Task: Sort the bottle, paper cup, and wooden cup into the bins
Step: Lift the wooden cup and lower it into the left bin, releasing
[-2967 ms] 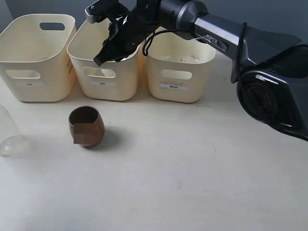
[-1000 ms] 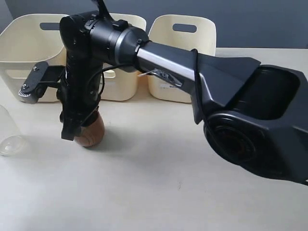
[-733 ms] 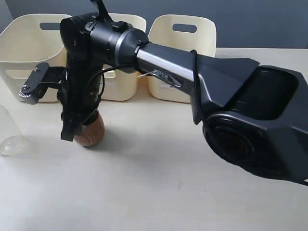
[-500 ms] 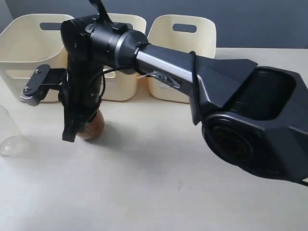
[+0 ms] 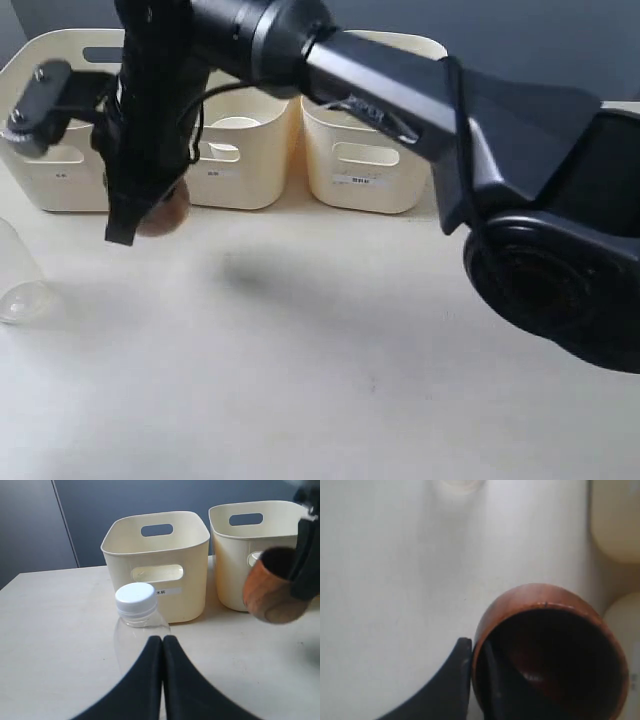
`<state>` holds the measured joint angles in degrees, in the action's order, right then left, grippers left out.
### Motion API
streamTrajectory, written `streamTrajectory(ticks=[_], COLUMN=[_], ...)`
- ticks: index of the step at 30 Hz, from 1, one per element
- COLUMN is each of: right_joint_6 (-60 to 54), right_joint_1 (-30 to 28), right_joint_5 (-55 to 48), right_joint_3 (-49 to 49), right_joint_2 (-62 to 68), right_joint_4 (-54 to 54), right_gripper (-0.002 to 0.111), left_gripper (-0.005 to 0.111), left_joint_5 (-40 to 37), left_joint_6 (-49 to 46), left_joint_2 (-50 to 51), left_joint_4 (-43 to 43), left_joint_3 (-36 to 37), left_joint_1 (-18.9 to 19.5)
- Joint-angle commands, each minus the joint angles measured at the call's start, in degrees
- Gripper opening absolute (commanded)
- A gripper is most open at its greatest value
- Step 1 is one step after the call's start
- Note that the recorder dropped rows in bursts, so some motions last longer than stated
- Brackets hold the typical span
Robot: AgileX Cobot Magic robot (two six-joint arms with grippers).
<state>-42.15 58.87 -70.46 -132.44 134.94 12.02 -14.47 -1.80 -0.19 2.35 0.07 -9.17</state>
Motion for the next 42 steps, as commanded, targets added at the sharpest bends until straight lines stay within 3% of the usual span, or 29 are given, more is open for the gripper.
streamTrajectory(ticks=[1, 12, 23, 29, 42], right_joint_6=[-2.2, -5.6, -13.6, -26.8, -27.1], right_joint_1=[0.1, -2.6, -7.5, -7.8, -8.1], right_joint_5=[0.5, 16.6, 36.6, 37.7, 35.7], right_joint_3=[-5.5, -10.3, -10.3, -12.2, -14.1], right_joint_2=[-3.6, -2.9, 5.5, 9.7, 14.6], right_joint_4=[1.6, 2.1, 14.5, 27.3, 27.5], right_gripper=[-0.001, -0.001, -0.001, -0.001, -0.001], left_gripper=[0.0, 0.0, 0.0, 0.0, 0.0], left_joint_5=[0.8, 0.8, 0.8, 0.8, 0.8], left_joint_6=[0.2, 0.2, 0.2, 0.2, 0.2], left_joint_2=[0.2, 0.2, 0.2, 0.2, 0.2], left_joint_4=[-0.1, -0.1, -0.1, -0.1, -0.1], left_joint_3=[-0.1, -0.1, -0.1, -0.1, -0.1], left_joint_1=[-0.2, -0.2, -0.2, -0.2, -0.2])
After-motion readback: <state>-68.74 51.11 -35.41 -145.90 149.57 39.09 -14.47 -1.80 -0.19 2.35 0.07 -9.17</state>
